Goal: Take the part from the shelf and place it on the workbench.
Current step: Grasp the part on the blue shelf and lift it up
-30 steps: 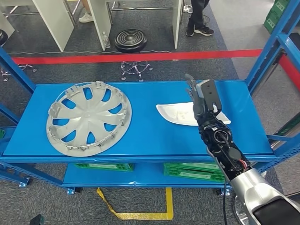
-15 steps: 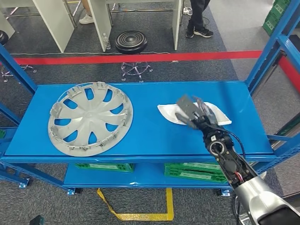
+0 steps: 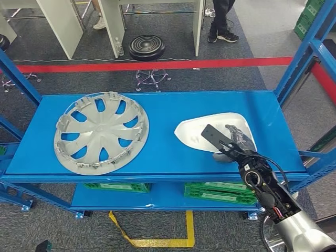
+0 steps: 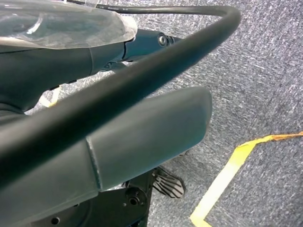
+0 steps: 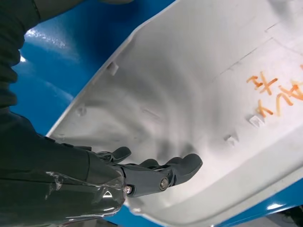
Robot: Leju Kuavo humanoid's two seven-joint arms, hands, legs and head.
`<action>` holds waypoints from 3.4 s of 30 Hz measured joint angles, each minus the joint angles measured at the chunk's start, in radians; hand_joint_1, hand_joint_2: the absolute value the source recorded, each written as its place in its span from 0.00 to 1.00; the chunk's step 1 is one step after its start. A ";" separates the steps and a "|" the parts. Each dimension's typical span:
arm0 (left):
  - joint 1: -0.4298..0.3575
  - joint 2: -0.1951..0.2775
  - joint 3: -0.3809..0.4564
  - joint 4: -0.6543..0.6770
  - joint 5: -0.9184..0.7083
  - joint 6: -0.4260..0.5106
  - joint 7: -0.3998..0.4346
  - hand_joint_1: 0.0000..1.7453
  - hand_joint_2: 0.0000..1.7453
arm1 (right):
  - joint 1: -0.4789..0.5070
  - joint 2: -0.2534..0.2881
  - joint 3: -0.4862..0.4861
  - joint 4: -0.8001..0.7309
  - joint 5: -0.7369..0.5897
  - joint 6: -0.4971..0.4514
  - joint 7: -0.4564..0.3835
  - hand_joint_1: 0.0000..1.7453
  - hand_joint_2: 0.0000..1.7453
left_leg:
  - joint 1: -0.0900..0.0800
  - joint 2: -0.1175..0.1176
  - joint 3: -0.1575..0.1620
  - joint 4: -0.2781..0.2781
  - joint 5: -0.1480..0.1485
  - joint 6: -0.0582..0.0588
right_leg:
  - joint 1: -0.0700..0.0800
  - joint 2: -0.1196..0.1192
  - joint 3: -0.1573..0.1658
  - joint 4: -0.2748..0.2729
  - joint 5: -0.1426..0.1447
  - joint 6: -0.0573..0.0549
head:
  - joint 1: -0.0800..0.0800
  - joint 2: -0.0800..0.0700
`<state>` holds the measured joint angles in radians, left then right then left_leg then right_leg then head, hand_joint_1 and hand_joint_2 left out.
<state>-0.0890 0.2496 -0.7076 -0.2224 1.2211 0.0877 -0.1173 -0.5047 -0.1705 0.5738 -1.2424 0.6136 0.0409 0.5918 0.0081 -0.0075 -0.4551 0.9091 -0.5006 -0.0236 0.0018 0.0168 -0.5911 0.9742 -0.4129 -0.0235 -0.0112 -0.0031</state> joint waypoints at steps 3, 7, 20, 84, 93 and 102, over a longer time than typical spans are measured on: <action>0.000 0.000 -0.004 0.000 -0.002 0.000 0.000 0.00 0.00 | 0.001 -0.012 0.000 -0.010 0.002 0.006 0.005 0.00 1.00 | 0.000 0.000 0.000 0.000 0.000 0.000 | 0.000 0.000 0.000 0.000 0.000 0.000 | 0.000 0.000; 0.000 -0.001 -0.010 0.000 -0.006 -0.001 0.000 0.00 0.00 | 0.002 -0.034 -0.001 -0.023 0.008 0.015 0.016 0.00 1.00 | 0.000 0.000 0.000 0.000 0.000 0.000 | 0.000 0.000 0.000 0.000 0.000 0.000 | 0.000 0.000; -0.001 -0.002 -0.022 0.000 -0.006 -0.002 0.000 0.00 0.00 | -0.002 -0.086 -0.011 -0.042 0.027 0.055 0.027 0.00 1.00 | 0.000 0.000 0.000 0.000 0.000 0.000 | 0.000 0.000 0.001 0.000 0.000 0.000 | 0.001 0.000; -0.001 -0.002 -0.022 0.000 0.032 -0.009 -0.021 0.00 0.00 | -0.178 -0.170 0.138 0.233 -0.019 0.129 -0.216 0.00 1.00 | 0.000 -0.001 0.002 0.000 0.000 0.001 | -0.001 -0.001 0.005 -0.001 0.000 0.000 | 0.000 0.000; -0.004 -0.002 -0.022 0.000 0.028 -0.010 -0.025 0.00 0.00 | -0.202 -0.096 0.175 0.272 -0.004 0.108 -0.251 0.00 1.00 | 0.000 -0.001 0.002 0.000 0.000 0.001 | 0.000 -0.002 0.005 0.000 0.000 0.000 | -0.002 0.000; -0.004 -0.002 -0.022 0.000 0.028 -0.010 -0.025 0.00 0.00 | -0.212 -0.061 0.193 0.296 0.010 0.104 -0.262 0.00 1.00 | 0.000 -0.001 0.002 0.000 0.000 0.001 | 0.000 -0.002 0.005 -0.001 0.000 0.000 | 0.000 0.000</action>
<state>-0.0931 0.2472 -0.7294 -0.2224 1.2492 0.0773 -0.1427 -0.7172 -0.2318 0.7669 -0.9467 0.6234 0.1448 0.3303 0.0080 -0.0086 -0.4534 0.9087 -0.5004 -0.0227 0.0016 0.0149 -0.5861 0.9735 -0.4129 -0.0233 -0.0116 -0.0031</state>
